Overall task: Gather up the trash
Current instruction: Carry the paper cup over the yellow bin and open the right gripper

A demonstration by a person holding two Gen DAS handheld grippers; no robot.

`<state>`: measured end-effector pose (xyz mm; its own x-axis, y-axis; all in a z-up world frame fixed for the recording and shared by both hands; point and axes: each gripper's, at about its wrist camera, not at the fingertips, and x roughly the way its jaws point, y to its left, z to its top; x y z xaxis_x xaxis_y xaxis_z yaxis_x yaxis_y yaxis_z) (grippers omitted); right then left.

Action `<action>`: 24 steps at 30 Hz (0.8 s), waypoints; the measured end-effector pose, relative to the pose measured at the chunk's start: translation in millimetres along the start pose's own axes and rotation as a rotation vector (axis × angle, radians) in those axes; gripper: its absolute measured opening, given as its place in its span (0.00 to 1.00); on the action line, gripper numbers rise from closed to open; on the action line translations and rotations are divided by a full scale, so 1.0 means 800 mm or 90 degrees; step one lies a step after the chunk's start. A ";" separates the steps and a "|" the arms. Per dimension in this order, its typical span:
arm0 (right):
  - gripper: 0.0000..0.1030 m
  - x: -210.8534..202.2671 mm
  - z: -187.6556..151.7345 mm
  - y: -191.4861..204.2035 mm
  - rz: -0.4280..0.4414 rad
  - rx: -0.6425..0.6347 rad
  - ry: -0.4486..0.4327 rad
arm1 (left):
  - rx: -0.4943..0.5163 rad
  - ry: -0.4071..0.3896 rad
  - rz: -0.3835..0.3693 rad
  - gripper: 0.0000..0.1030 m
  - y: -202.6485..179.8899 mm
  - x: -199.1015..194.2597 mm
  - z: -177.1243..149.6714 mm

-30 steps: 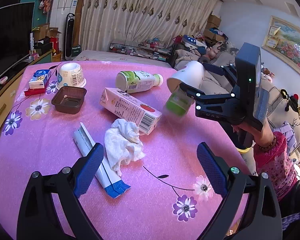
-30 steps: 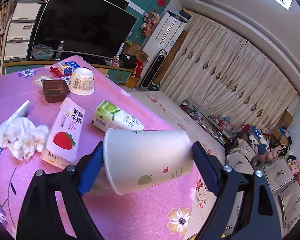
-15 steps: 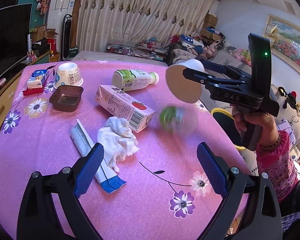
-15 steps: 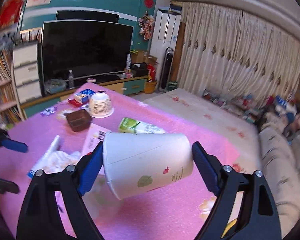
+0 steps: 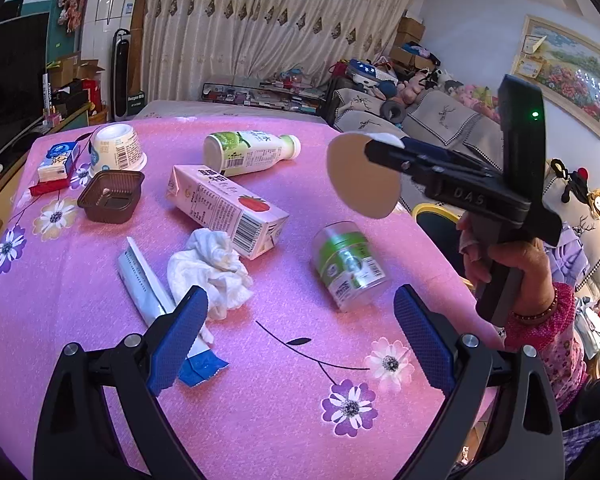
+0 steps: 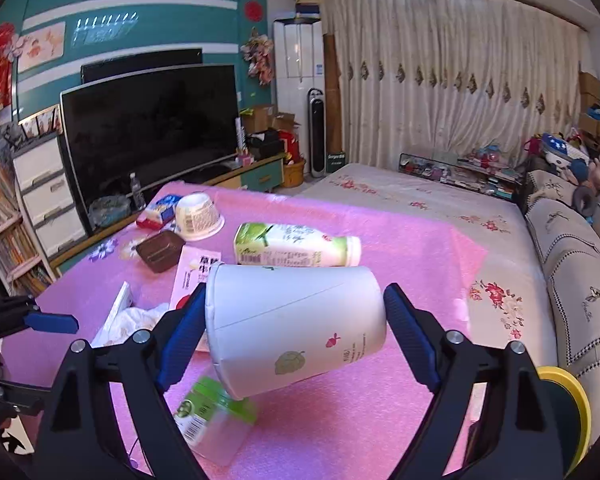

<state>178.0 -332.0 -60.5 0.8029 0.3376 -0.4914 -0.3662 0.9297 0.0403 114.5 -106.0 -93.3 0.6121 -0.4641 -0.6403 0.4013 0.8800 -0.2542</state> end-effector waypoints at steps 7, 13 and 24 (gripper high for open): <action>0.80 -0.063 -0.016 -0.067 -0.079 0.068 -0.026 | 0.016 0.006 -0.017 0.90 -0.018 0.010 0.007; 0.80 -0.093 -0.063 -0.158 -0.181 0.152 0.002 | 0.030 0.019 -0.024 0.90 -0.036 0.028 0.014; 0.80 -0.056 -0.150 -0.262 -0.288 0.247 0.121 | 0.057 0.047 -0.027 0.90 -0.067 0.060 0.020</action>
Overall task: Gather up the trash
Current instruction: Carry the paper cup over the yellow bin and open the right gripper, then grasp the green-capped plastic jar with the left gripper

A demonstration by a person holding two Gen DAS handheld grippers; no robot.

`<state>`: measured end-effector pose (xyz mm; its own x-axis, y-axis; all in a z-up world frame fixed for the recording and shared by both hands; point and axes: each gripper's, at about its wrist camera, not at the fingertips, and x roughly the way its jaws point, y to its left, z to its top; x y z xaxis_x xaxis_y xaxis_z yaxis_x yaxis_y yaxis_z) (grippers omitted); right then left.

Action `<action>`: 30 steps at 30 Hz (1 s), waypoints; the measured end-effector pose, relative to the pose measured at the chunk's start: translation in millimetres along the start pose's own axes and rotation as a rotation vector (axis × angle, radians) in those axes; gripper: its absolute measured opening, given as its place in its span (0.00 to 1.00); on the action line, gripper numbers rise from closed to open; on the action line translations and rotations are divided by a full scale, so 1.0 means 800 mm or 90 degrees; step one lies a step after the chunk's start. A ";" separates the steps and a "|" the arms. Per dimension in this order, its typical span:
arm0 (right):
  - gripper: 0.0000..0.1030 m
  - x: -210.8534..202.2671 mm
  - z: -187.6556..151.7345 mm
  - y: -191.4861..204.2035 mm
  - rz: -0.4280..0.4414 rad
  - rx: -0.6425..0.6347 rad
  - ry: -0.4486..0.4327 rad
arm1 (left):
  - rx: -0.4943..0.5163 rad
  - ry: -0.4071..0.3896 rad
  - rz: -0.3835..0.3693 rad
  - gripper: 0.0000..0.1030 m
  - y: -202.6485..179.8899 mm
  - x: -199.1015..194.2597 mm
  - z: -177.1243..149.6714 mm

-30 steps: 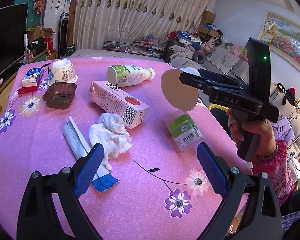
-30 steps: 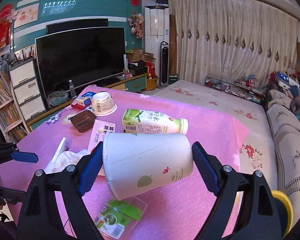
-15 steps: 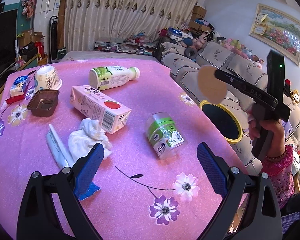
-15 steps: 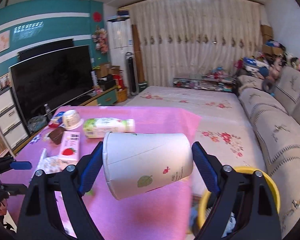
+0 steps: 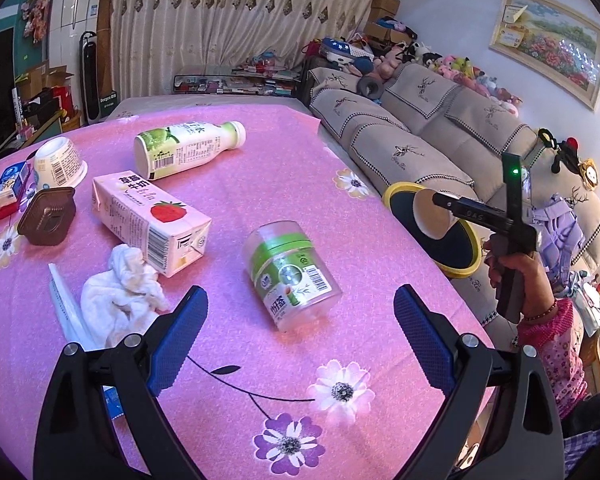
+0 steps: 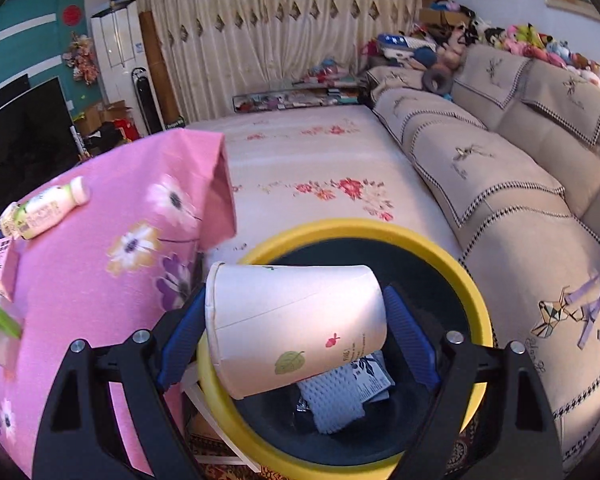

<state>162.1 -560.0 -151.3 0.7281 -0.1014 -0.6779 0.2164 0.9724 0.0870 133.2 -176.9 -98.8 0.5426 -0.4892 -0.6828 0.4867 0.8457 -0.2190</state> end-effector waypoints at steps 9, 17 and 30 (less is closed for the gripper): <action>0.82 0.031 -0.010 -0.009 -0.018 0.022 0.031 | 0.010 0.007 0.002 0.90 -0.007 0.010 0.004; 0.87 0.019 -0.006 -0.002 -0.010 0.028 0.023 | 0.015 0.017 0.001 0.90 -0.009 0.024 0.005; 0.87 0.007 -0.008 0.004 0.004 0.024 0.020 | -0.021 0.073 0.062 0.76 0.002 0.081 0.010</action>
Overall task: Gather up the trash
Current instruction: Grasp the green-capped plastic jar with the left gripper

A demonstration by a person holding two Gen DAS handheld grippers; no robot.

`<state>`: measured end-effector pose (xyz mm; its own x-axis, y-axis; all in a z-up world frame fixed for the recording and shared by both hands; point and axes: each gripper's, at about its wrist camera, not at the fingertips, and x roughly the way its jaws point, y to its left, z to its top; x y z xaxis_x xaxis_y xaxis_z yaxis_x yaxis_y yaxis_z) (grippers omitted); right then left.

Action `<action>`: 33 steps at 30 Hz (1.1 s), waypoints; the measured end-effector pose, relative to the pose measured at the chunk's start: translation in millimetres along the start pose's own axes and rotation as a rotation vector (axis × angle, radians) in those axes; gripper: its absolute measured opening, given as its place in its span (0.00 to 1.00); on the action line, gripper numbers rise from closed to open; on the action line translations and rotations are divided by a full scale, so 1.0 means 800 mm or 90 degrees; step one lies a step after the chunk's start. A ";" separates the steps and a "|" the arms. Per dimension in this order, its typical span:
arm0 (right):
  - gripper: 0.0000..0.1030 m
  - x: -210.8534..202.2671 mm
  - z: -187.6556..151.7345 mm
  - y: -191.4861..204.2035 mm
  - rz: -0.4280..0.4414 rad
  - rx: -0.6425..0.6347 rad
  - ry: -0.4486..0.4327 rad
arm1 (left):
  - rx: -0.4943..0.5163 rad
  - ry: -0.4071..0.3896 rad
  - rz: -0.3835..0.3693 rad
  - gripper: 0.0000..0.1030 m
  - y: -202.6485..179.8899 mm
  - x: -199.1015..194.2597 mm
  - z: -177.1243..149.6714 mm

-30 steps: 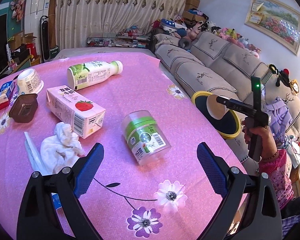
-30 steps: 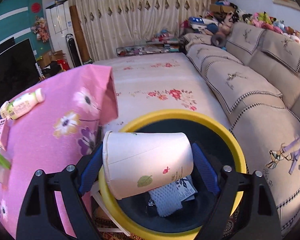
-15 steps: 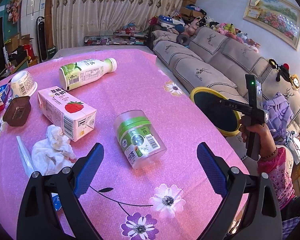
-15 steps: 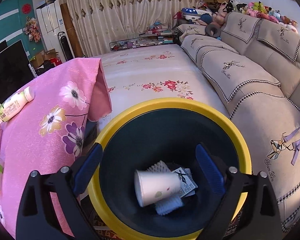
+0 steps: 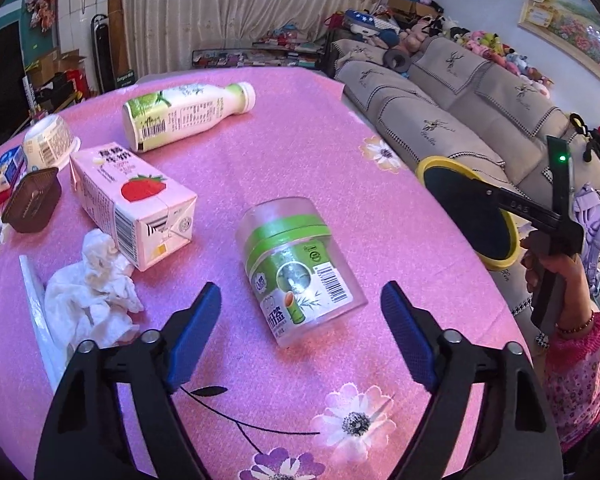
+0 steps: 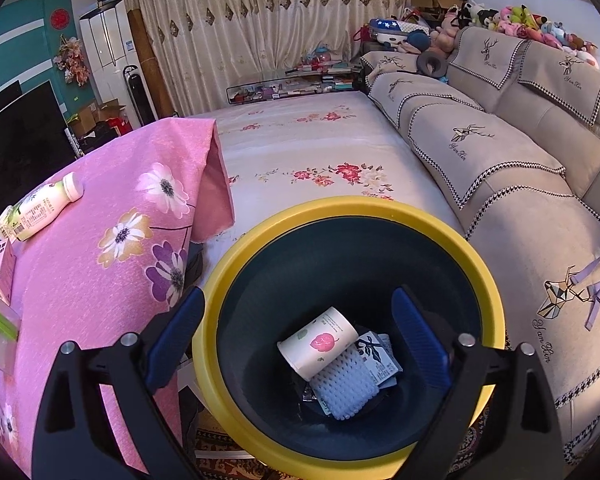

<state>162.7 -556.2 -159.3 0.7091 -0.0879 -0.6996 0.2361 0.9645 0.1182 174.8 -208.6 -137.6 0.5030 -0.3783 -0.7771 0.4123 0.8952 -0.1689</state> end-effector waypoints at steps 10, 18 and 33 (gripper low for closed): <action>0.87 -0.003 -0.004 -0.001 0.007 0.005 -0.004 | -0.006 0.012 0.029 0.68 -0.013 0.025 -0.004; 0.87 -0.003 -0.009 -0.003 0.013 0.007 -0.002 | -0.003 -0.013 0.037 0.57 -0.015 0.028 -0.006; 0.87 -0.005 -0.011 -0.008 0.019 0.015 -0.003 | 0.037 -0.044 0.023 0.55 -0.014 -0.002 0.017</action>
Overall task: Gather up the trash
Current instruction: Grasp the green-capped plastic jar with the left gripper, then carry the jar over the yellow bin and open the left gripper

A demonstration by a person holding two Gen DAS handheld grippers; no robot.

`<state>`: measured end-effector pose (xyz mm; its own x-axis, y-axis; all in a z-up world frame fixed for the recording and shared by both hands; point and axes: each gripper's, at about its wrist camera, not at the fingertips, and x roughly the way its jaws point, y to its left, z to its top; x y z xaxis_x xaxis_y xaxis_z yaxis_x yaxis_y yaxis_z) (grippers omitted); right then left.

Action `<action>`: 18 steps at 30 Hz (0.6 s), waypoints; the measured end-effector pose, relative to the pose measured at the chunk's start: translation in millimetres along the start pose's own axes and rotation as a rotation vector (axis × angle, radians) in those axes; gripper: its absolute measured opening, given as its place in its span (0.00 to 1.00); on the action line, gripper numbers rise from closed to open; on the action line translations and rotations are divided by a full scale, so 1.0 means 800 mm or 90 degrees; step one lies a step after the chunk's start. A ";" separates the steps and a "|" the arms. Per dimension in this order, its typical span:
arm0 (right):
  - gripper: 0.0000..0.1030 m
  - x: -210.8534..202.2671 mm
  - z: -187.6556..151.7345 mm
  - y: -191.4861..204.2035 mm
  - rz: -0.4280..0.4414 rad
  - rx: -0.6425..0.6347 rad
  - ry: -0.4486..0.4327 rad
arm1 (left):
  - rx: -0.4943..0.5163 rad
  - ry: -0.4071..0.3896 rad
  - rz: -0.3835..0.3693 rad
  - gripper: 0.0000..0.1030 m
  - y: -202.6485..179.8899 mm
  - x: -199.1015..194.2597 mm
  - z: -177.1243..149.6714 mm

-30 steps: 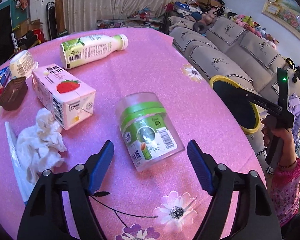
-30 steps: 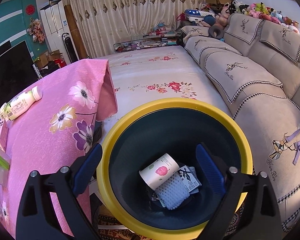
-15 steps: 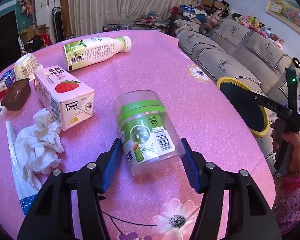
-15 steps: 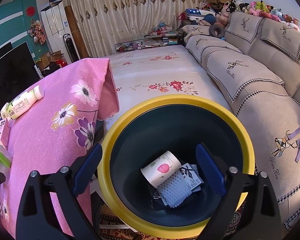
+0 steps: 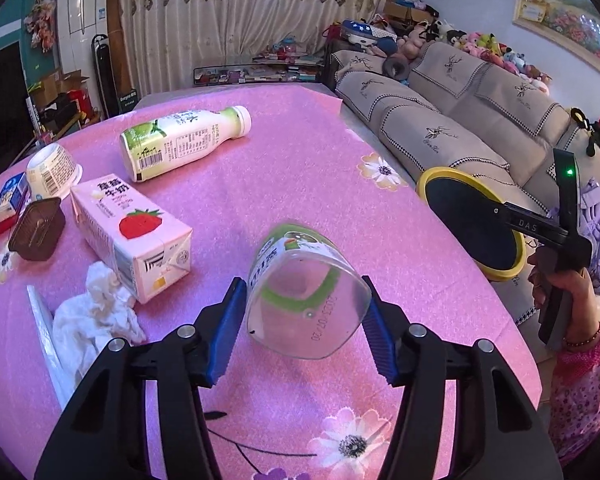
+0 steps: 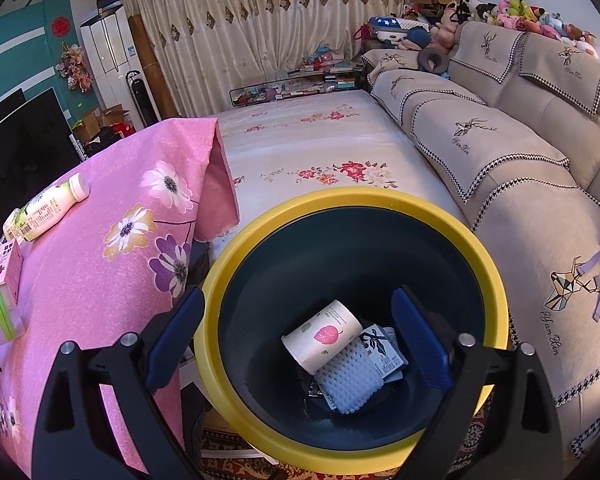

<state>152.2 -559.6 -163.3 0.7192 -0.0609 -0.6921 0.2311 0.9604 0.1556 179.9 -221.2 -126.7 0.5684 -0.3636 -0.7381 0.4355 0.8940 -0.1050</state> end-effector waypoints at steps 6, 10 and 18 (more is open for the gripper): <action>0.87 0.000 0.000 -0.001 0.001 0.002 -0.001 | 0.012 -0.009 -0.006 0.54 -0.001 0.013 0.027; 0.87 0.002 -0.001 -0.006 0.003 0.010 0.001 | 0.026 -0.005 -0.005 0.54 -0.003 0.025 0.038; 0.87 0.009 -0.005 -0.015 0.008 0.018 0.008 | 0.028 -0.012 -0.024 0.54 -0.005 0.034 0.045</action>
<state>152.1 -570.9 -172.9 0.7134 -0.0457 -0.6993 0.2411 0.9530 0.1837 218.8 -244.1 -122.8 0.5634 -0.4026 -0.7215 0.4870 0.8672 -0.1036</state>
